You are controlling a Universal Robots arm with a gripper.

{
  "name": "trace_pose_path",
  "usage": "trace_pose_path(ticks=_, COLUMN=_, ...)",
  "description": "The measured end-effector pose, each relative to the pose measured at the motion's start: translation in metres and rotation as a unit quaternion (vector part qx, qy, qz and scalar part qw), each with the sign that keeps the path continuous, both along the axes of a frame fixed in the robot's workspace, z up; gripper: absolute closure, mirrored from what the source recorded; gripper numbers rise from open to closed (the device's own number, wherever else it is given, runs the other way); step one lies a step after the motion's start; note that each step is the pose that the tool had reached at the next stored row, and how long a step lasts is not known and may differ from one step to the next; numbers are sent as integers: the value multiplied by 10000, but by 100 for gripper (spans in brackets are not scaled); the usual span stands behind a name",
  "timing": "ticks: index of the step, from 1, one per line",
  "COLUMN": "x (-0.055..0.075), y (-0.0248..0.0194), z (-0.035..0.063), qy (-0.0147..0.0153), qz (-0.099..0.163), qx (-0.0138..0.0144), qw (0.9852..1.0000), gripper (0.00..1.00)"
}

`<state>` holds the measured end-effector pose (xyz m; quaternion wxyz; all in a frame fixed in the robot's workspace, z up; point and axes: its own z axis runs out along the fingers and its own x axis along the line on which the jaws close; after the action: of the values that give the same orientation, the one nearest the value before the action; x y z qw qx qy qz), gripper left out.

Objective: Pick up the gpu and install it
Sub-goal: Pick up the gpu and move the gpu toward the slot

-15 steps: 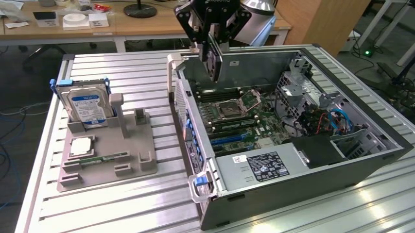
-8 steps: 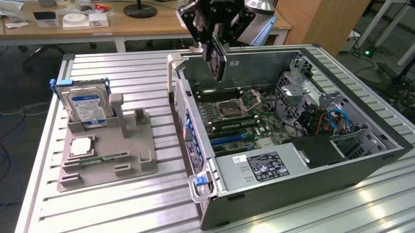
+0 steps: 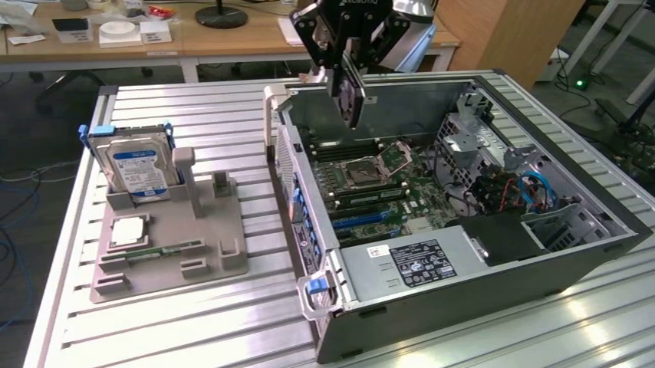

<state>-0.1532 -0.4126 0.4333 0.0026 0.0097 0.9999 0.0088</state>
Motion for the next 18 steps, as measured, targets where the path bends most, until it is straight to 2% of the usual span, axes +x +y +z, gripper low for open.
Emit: trace_pose_path(ticks=18, x=207, y=0, z=-6, qy=0, qz=0, qx=0, qw=10000, gripper=72)
